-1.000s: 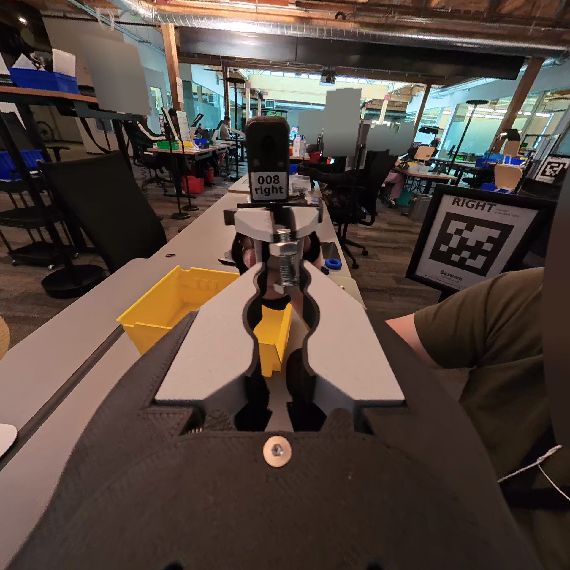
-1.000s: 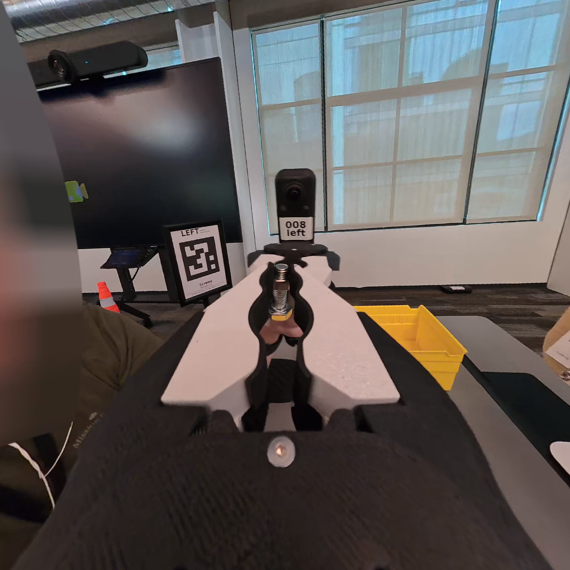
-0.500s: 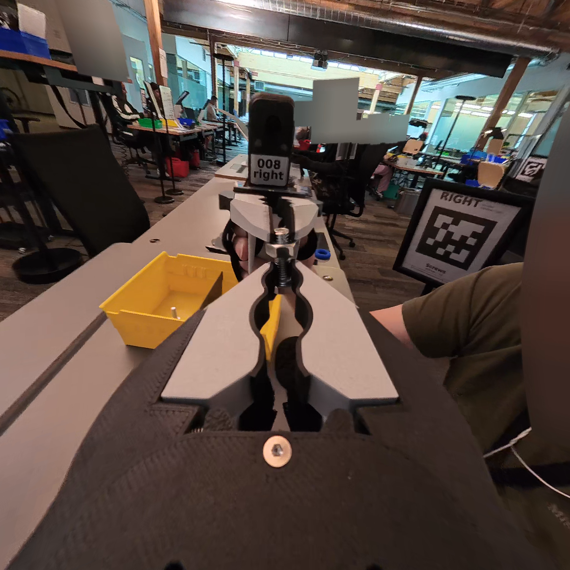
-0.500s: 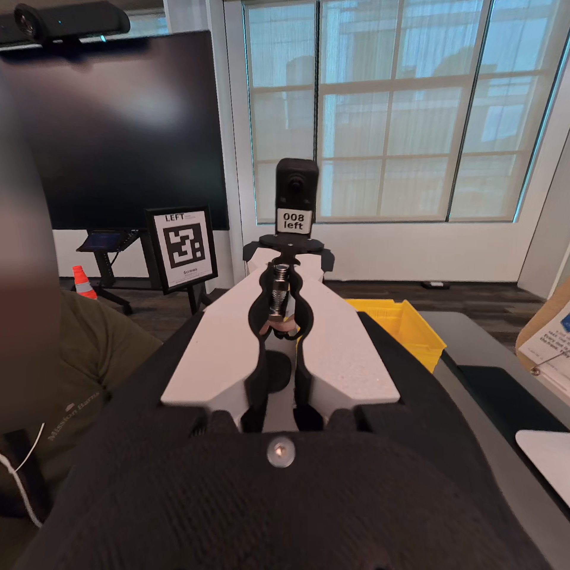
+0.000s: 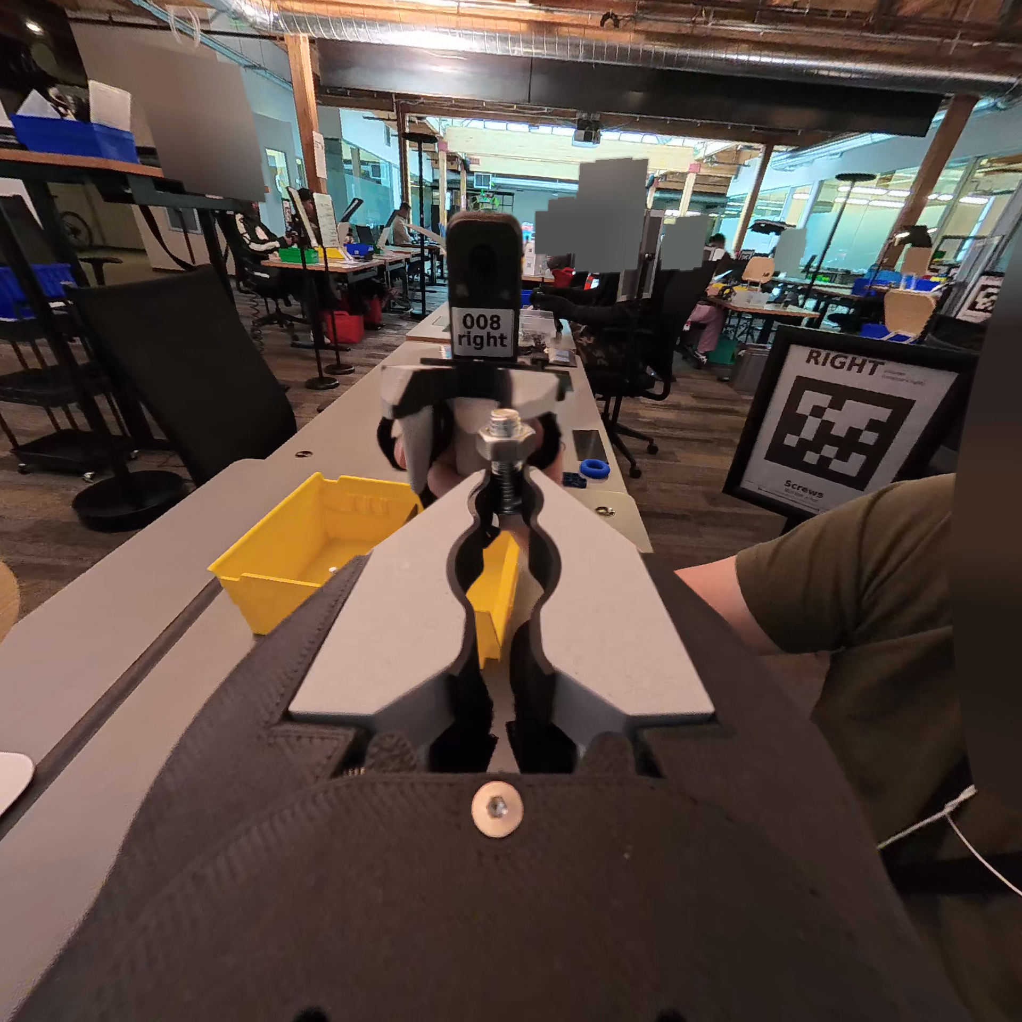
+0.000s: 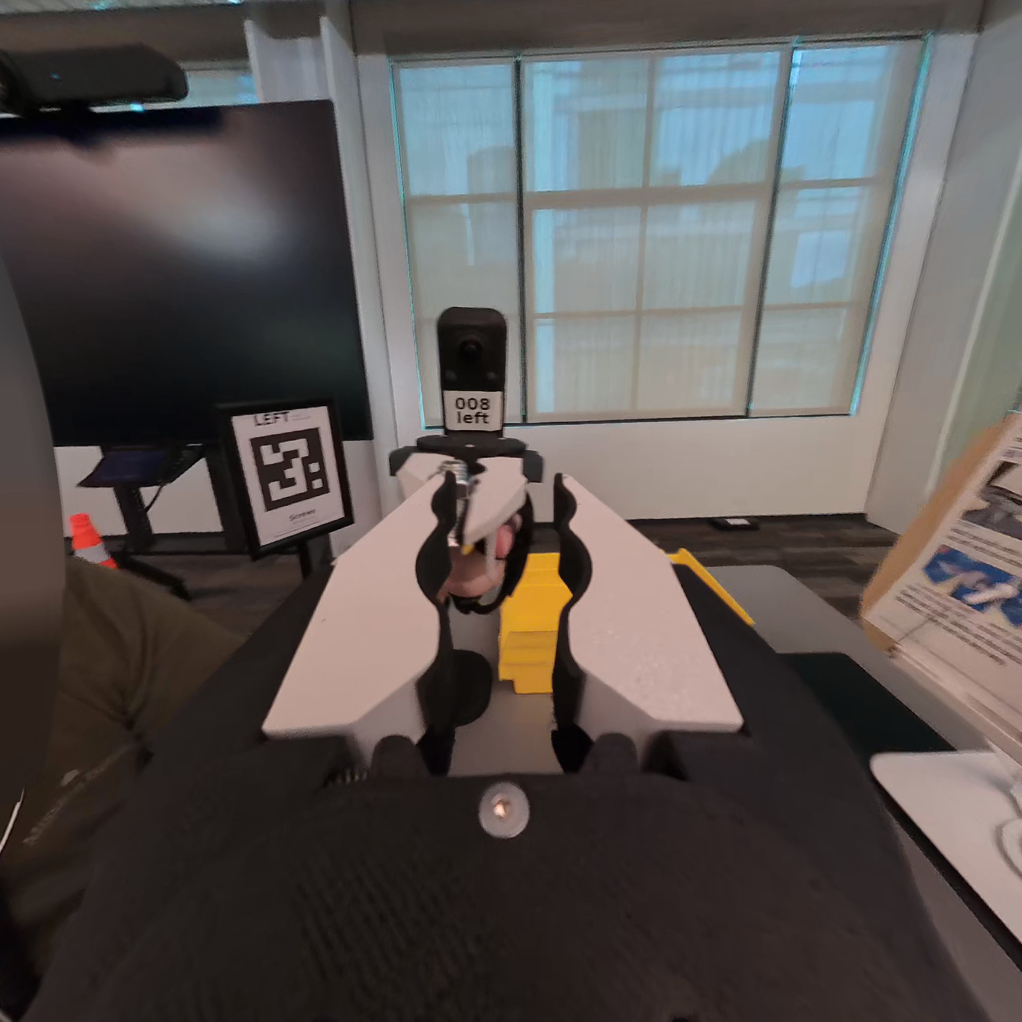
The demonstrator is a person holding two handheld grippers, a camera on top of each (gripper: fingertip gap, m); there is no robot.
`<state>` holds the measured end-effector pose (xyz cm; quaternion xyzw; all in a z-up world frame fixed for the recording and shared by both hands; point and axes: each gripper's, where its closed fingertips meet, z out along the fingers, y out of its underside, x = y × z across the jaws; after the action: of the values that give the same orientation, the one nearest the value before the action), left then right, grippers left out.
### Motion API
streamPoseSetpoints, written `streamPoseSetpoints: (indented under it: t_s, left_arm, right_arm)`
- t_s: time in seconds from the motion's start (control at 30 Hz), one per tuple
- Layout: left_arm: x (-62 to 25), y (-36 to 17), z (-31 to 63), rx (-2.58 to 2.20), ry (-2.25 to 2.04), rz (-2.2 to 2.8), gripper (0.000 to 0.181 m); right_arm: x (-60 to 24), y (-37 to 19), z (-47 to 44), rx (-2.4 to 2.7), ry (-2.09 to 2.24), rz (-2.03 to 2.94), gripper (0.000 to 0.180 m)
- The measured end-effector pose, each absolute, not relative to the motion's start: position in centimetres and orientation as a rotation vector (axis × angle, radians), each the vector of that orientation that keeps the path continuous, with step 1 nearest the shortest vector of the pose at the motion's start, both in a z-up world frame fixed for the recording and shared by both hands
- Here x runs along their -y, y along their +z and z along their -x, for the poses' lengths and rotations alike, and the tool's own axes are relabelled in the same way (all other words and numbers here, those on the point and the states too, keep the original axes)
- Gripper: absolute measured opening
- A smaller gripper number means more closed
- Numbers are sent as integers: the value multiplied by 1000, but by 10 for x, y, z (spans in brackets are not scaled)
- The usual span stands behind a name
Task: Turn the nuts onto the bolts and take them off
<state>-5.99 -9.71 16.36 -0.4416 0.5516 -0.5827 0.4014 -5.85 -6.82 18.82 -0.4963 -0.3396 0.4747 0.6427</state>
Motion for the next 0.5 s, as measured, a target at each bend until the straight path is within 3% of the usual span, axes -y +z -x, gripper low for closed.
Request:
streamPoseSetpoints:
  t_s: [0.37,0.5]
  left_arm:
    - [104,163,60,-1424,-1489,1106,7]
    - [107,169,65,-1416,-1533,1081,7]
  right_arm:
    - [79,186,68,833,1136,1122,38]
    - [59,185,46,721,1065,1189,30]
